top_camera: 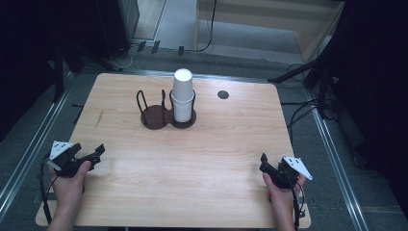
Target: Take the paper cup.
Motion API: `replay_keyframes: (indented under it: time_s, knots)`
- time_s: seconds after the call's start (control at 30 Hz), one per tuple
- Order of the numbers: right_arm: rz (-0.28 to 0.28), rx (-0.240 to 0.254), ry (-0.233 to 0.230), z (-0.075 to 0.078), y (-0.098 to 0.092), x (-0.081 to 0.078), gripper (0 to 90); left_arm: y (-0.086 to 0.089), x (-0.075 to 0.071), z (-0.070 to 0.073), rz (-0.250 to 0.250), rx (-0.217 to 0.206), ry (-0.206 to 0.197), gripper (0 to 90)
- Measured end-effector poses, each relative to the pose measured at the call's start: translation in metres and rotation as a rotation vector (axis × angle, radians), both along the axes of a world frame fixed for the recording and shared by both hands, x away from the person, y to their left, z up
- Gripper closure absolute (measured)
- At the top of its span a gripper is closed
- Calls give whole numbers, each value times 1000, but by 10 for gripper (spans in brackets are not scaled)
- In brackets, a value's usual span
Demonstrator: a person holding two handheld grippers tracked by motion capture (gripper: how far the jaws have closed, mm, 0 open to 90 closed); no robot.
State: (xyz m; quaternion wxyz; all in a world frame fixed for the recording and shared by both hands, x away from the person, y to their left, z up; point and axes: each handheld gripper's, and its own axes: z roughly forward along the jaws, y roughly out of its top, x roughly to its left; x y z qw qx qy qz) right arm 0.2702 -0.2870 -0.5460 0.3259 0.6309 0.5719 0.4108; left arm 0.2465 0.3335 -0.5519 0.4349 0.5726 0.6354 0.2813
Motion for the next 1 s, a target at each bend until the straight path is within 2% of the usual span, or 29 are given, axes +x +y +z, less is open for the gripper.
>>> replay_keyframes:
  time_s: [0.13, 0.23, 0.3, 0.37, 0.4, 0.5, 0.63, 0.7, 0.73, 0.8, 0.83, 0.9, 0.97, 1.0]
  knots:
    - [15, 5, 22, 0, -1, 2, 192, 0, -2, 0, 3, -3, -20, 80]
    - [28, -5, 63, 2, 0, 8, 184, 0, -4, 0, 6, -1, -38, 79]
    - [46, -12, 83, 3, 1, 12, 179, 0, -5, 1, 5, 15, -47, 78]
    - [56, -11, 83, 5, 1, 14, 173, -1, -5, 1, 9, 25, -46, 78]
    - [62, -28, 100, 7, 3, 19, 170, -1, -5, 1, 16, 35, -48, 78]
    - [95, -37, 138, 14, 7, 30, 148, -2, -6, 1, 9, 38, -52, 78]
    - [126, -101, 177, 32, 18, 50, 141, 0, -5, 1, 10, 31, -44, 78]
    - [126, -111, 186, 37, 21, 55, 142, 0, -5, 1, 10, 32, -43, 78]
    - [134, -105, 197, 45, 25, 67, 141, -1, -5, 1, 12, 44, -42, 78]
    - [134, -99, 219, 53, 30, 80, 142, -3, -5, 1, 25, 70, -42, 77]
    - [130, -103, 228, 55, 32, 84, 141, -3, -5, 1, 25, 70, -42, 77]
    - [132, -136, 260, 60, 39, 96, 141, -6, -7, 2, 31, 109, -49, 77]
    - [138, -174, 303, 66, 47, 107, 141, -7, -7, 2, 19, 114, -51, 20]
    - [142, -198, 324, 70, 52, 112, 141, -9, -9, 2, -16, 126, -58, 7]
